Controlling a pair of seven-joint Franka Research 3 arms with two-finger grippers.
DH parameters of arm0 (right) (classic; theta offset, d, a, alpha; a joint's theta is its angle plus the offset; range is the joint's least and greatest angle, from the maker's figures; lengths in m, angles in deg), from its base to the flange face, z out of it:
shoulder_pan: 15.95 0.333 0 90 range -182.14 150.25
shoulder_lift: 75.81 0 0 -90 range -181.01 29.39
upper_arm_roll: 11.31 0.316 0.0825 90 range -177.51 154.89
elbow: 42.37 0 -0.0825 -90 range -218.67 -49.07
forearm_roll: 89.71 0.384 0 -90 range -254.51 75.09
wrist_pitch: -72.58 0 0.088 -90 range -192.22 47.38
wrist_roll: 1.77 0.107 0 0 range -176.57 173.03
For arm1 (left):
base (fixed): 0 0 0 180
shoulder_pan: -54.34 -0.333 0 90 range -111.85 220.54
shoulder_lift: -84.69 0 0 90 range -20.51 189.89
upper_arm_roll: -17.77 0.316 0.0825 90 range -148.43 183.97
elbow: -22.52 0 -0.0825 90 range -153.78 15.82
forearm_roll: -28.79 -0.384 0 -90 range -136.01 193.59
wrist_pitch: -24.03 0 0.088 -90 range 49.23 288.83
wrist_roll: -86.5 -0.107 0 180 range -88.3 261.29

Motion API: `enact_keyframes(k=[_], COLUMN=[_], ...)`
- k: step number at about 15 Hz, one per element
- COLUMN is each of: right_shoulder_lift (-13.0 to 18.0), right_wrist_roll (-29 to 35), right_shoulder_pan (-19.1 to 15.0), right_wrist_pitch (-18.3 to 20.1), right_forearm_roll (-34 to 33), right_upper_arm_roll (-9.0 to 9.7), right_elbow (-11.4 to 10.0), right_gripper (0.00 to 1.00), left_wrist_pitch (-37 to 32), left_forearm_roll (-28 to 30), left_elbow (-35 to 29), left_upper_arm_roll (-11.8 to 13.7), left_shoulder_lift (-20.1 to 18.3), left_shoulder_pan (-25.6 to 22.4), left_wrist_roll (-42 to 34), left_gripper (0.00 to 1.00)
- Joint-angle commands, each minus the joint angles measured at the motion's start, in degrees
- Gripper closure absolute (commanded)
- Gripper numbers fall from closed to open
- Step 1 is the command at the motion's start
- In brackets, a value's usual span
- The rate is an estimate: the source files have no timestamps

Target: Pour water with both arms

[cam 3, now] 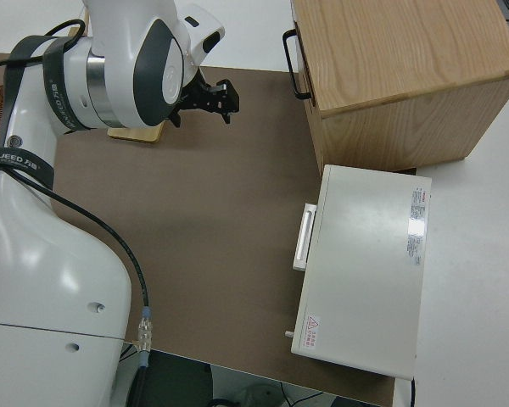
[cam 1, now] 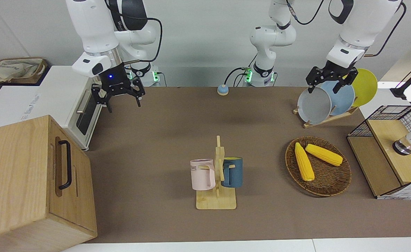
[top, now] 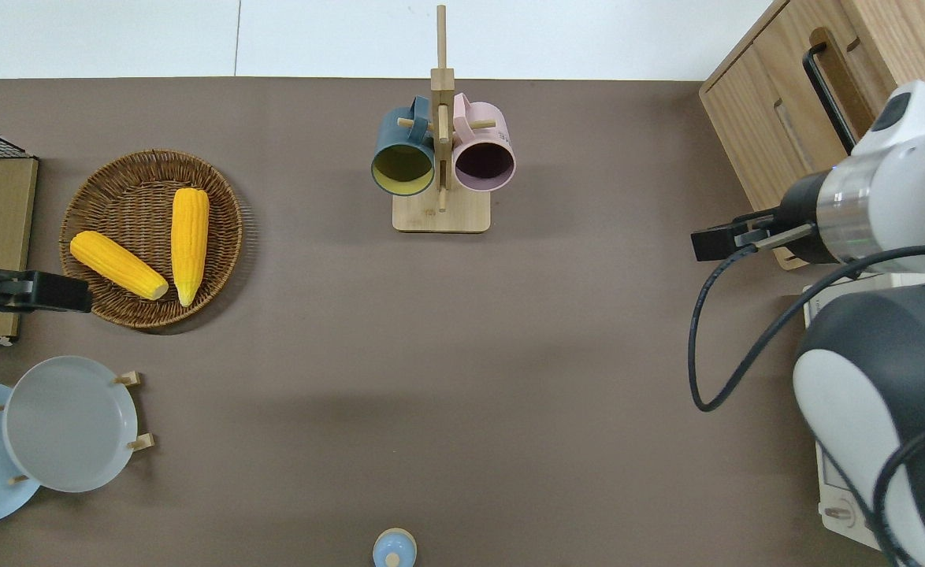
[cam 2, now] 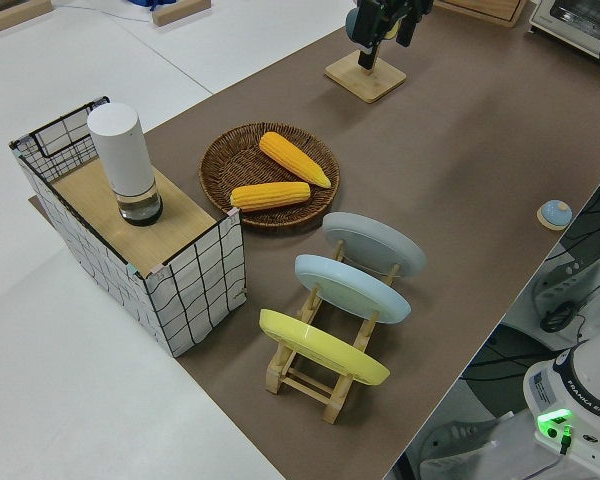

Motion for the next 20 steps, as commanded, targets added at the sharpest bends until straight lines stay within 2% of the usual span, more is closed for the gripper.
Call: enact_keyframes(k=[1, 4, 8, 14, 17, 20], right_shoulder_lift=[0.5, -0.1, -2.2, -6.7, -9.0, -11.2], right_wrist_roll=[-3.0, -4.0, -8.8, -8.8, -8.6, -8.1], right_shoulder_pan=[3.1, 5.2, 7.0, 8.0, 8.1, 8.1], right_wrist_pitch=[-3.4, -7.3, -13.4, -22.0, -25.6, -27.9], right_forearm_roll=[-4.9, -6.7, -10.1, -11.8, -11.9, -12.6], right_upper_arm_roll=[2.05, 2.23, 2.58, 2.93, 3.72, 3.73], right_elbow=[-1.2, -1.3, -1.3, -1.1, -0.5, -0.2], right_gripper=[0.009, 0.009, 0.011, 0.013, 0.015, 0.015], left_wrist_pitch=[-0.8, -0.7, 0.2, 2.5, 4.3, 6.6], left_forearm_roll=[-0.7, -0.5, -0.4, 0.2, 0.2, 0.4], left_elbow=[0.2, 0.2, 0.6, 2.3, 2.3, 2.3], left_upper_arm_roll=[4.9, 9.9, 16.7, 24.5, 26.5, 28.0], left_shoulder_lift=[-0.3, -0.2, 1.4, 3.7, 4.1, 4.8], left_shoulder_pan=[-0.5, -0.6, -0.5, -0.5, -0.6, -0.5], left_wrist_roll=[-7.7, -14.1, -24.6, -32.5, -35.4, -35.9], left_gripper=[0.01, 0.01, 0.01, 0.01, 0.01, 0.01])
